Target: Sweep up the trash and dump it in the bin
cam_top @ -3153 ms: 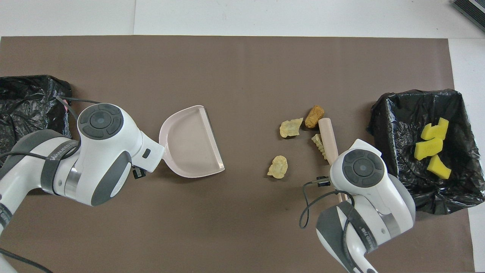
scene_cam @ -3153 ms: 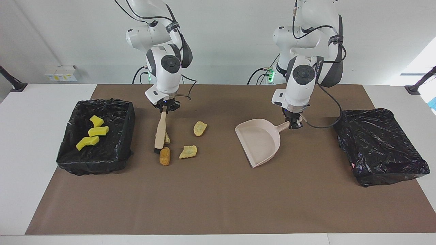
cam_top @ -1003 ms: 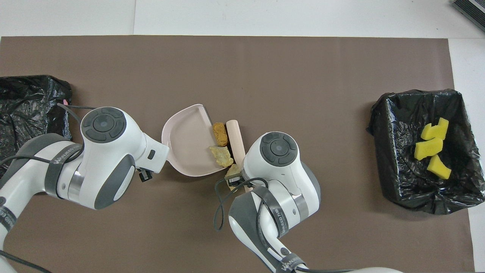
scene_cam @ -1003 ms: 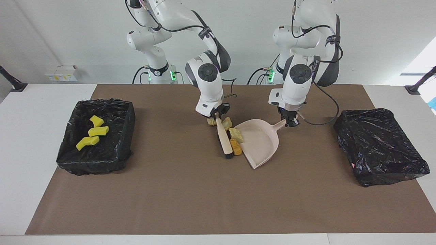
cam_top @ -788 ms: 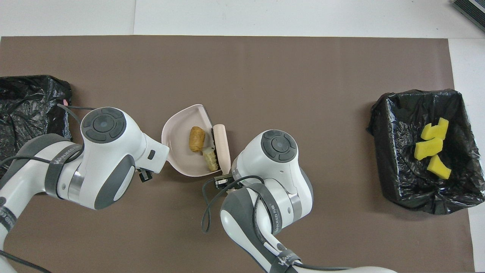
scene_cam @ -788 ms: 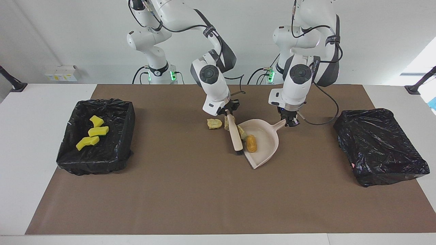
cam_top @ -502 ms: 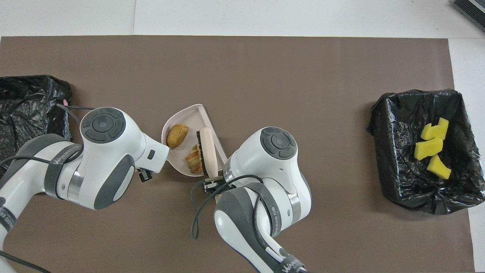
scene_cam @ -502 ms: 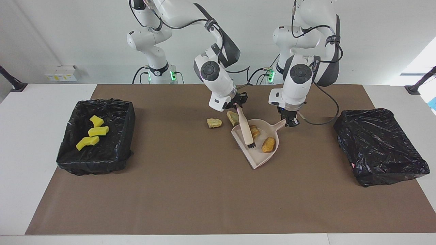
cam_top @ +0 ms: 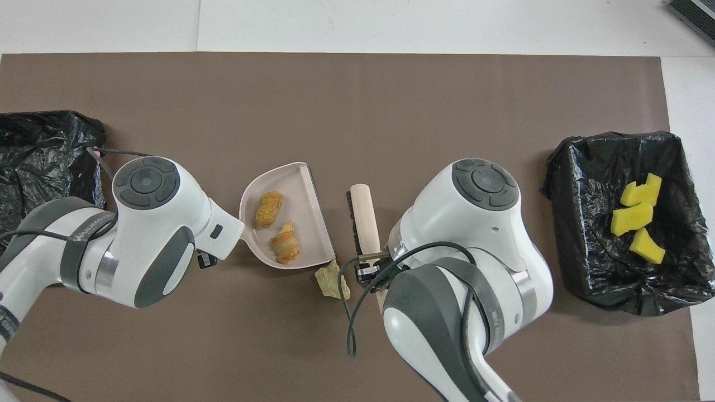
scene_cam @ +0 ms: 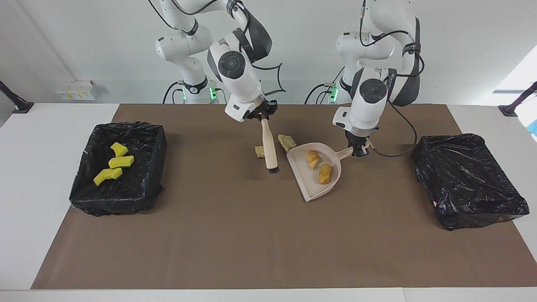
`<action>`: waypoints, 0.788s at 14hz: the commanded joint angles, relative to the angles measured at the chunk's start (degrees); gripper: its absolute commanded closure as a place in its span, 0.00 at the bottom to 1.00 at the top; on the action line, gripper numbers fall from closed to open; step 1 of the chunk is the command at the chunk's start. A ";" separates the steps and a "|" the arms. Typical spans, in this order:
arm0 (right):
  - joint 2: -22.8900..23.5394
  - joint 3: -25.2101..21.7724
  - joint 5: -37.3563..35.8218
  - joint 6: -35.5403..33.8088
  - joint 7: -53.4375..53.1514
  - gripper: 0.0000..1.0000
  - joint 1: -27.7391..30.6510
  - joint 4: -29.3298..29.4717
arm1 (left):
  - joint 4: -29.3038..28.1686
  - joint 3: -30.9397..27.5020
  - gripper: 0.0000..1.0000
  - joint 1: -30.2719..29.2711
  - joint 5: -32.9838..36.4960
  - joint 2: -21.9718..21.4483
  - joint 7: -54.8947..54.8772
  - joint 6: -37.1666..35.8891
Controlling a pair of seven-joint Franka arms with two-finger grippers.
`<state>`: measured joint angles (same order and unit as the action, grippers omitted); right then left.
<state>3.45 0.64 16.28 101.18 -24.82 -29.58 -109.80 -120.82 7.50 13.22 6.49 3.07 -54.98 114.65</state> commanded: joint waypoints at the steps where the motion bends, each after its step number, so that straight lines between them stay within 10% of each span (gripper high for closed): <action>1: -4.49 0.77 -4.85 1.39 -8.21 1.00 0.04 -7.33 | -2.14 -0.38 1.00 0.93 -0.60 -2.63 -4.33 -0.48; 5: -12.67 1.03 -4.95 8.50 -8.76 1.00 -0.74 -20.97 | -5.38 -0.20 1.00 1.37 -0.69 -4.38 -3.83 0.40; 11: -12.41 1.03 -4.95 9.21 -8.40 1.00 -0.66 -20.72 | -5.57 -0.20 1.00 1.37 -0.69 -4.57 -1.89 0.75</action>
<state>-7.75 1.30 12.40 108.87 -32.13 -30.42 -129.33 -124.28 8.00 13.72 6.47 0.56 -57.48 114.54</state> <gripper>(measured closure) 0.744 0.678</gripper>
